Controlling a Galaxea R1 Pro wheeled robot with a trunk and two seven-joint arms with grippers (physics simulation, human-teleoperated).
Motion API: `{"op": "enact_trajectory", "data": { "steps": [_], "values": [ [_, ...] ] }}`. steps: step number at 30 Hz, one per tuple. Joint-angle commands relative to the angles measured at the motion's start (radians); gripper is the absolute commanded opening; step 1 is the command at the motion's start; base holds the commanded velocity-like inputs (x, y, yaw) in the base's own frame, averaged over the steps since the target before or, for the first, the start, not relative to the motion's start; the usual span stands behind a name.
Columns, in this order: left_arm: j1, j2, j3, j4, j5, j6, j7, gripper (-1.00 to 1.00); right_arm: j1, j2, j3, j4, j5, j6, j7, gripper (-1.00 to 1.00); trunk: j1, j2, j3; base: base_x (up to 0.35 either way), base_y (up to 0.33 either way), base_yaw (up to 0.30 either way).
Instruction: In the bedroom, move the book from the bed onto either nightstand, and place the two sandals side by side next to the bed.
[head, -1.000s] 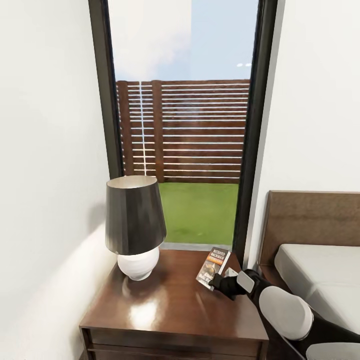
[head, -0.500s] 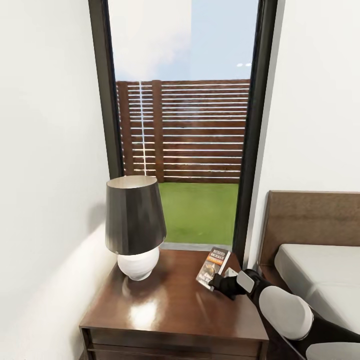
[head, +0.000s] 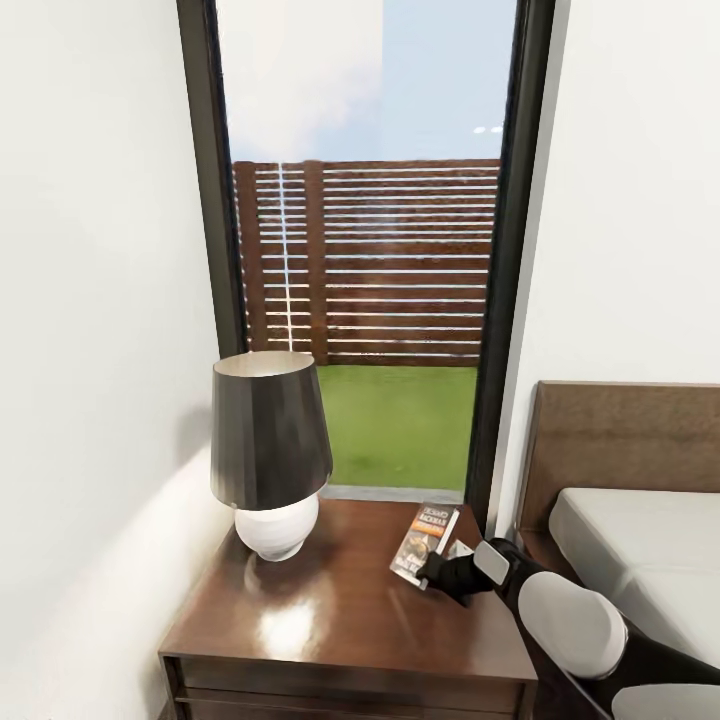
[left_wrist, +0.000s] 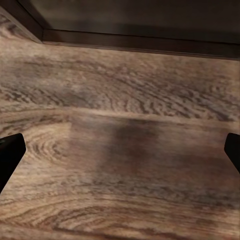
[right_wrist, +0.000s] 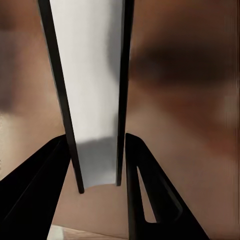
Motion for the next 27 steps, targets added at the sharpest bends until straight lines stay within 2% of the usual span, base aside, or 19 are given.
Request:
{"op": "enact_trajectory", "data": {
  "steps": [1,10,20,27],
  "values": [
    [0.0,0.001,-0.008,-0.003,0.008,0.006,0.006,1.0,0.0,0.001,-0.011,-0.003,0.009,0.007,-0.006,-1.0,0.0,0.0,-0.001,0.0,0.0,0.0],
    [0.0,0.001,-0.008,-0.003,0.008,0.006,0.006,1.0,0.0,0.004,-0.04,-0.004,0.007,0.002,-0.087,-1.0,0.0,0.0,-0.001,0.0,0.0,0.0],
    [0.0,0.001,-0.008,-0.003,0.008,0.006,0.006,1.0,-0.001,0.005,-0.044,-0.004,0.008,0.004,-0.114,-1.0,0.0,0.0,-0.001,0.0,0.0,0.0],
    [0.0,0.001,-0.007,-0.003,0.008,0.006,0.007,1.0,-0.006,0.006,-0.045,-0.003,0.007,0.006,-0.163,-1.0,0.0,0.0,-0.001,0.0,0.0,0.0]
  ]
}}
